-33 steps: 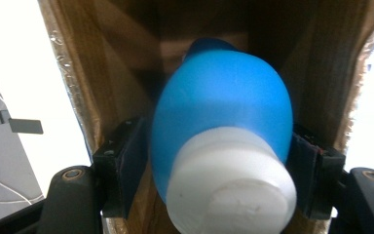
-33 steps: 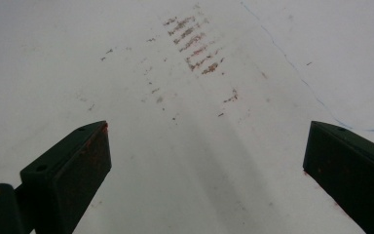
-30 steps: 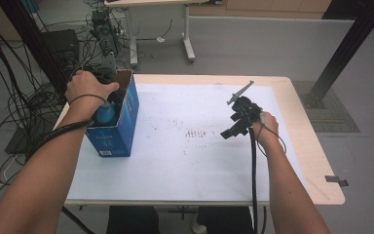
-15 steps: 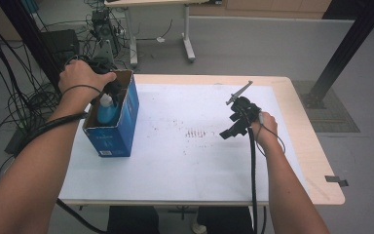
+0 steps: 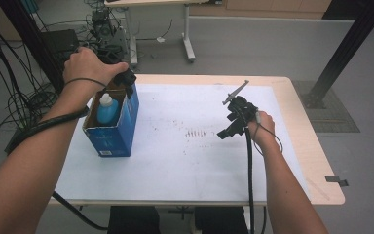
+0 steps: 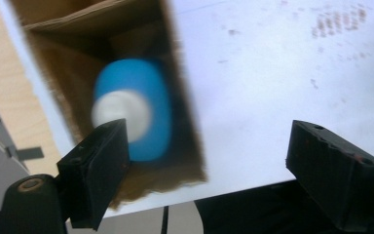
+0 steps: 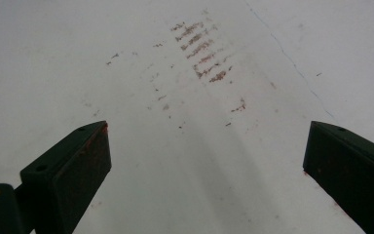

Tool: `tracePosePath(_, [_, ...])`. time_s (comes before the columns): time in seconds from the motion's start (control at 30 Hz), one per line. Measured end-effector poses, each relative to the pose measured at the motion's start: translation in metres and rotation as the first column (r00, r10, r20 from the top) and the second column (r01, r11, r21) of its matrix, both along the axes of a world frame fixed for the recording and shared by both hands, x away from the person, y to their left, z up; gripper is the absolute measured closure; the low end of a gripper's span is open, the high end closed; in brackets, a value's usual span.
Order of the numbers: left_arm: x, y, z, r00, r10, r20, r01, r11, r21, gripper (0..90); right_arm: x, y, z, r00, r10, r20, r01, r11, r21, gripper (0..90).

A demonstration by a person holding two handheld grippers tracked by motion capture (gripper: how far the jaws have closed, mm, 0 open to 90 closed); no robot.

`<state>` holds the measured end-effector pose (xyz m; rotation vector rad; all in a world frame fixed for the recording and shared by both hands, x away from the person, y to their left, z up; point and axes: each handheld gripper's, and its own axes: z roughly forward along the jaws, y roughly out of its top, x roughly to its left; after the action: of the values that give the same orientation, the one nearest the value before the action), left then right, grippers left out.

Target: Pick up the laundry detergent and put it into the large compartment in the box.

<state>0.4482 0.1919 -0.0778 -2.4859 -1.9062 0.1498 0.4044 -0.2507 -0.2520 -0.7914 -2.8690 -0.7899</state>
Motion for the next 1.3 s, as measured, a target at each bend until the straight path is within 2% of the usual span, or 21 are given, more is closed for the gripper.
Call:
tracePosePath(0.2, [-0.010,-0.024,0.007,0.9947,-0.103,-0.001,0.103,0.9941,-0.033,8.4,0.001,0.004,0.003,1.0000,0.009,0.003,-0.009,0.9999,-0.006,3.4])
tracePosePath(0.4, [-0.025,-0.041,0.010,0.9824,-0.186,0.019,0.187,0.9780,-0.094,5.6,0.001,0.009,0.005,0.9998,0.017,0.005,-0.017,0.9998,-0.007,3.4])
tracePosePath(0.47, [-0.029,-0.047,0.010,0.9742,-0.223,0.031,0.225,0.9686,-0.105,5.2,0.001,0.011,0.005,0.9998,0.021,0.007,-0.021,0.9997,-0.009,3.4])
tracePosePath(0.57, [-0.034,-0.057,0.009,0.9676,-0.250,0.037,0.252,0.9612,-0.111,5.0,0.001,0.011,0.006,0.9998,0.021,0.008,-0.021,0.9997,-0.008,3.4])
tracePosePath(0.67, [-0.038,-0.065,0.007,0.9587,-0.280,0.050,0.284,0.9505,-0.125,5.0,0.001,0.011,0.006,0.9998,0.019,0.008,-0.018,0.9998,-0.008,3.4])
tracePosePath(0.77, [-0.040,-0.074,0.003,0.9497,-0.310,0.045,0.313,0.9403,-0.133,5.0,0.001,0.011,0.005,0.9998,0.017,0.007,-0.017,0.9998,-0.009,3.4])
tracePosePath(0.8, [-0.040,-0.078,0.000,0.9430,-0.331,0.038,0.333,0.9321,-0.143,5.0,0.001,0.011,0.005,0.9998,0.017,0.007,-0.017,0.9998,-0.009,3.4])
tracePosePath(0.83, [-0.040,-0.079,-0.001,0.9421,-0.333,0.037,0.335,0.9305,-0.148,5.0,0.001,0.011,0.005,0.9999,0.015,0.006,-0.015,0.9998,-0.011,3.4])
tracePosePath(0.93, [-0.041,-0.091,-0.009,0.9263,-0.376,0.024,0.375,0.9142,-0.154,5.0,0.002,0.011,0.005,0.9998,0.016,0.006,-0.016,0.9998,-0.015,3.5])
tracePosePath(1.0, [-0.043,-0.098,-0.012,0.9210,-0.389,0.022,0.388,0.9096,-0.150,5.1,0.002,0.011,0.005,0.9999,0.016,0.005,-0.016,0.9998,-0.013,3.5])
tracePosePath(1.13, [-0.045,-0.105,-0.018,0.9078,-0.419,0.024,0.417,0.8948,-0.160,5.1,0.002,0.011,0.004,0.9999,0.013,0.003,-0.013,0.9998,-0.016,3.4])
tracePosePath(1.3, [-0.047,-0.113,-0.024,0.8948,-0.446,0.016,0.443,0.8822,-0.160,5.1,0.004,0.010,0.002,0.9999,0.011,-0.001,-0.011,0.9998,-0.019,3.4])
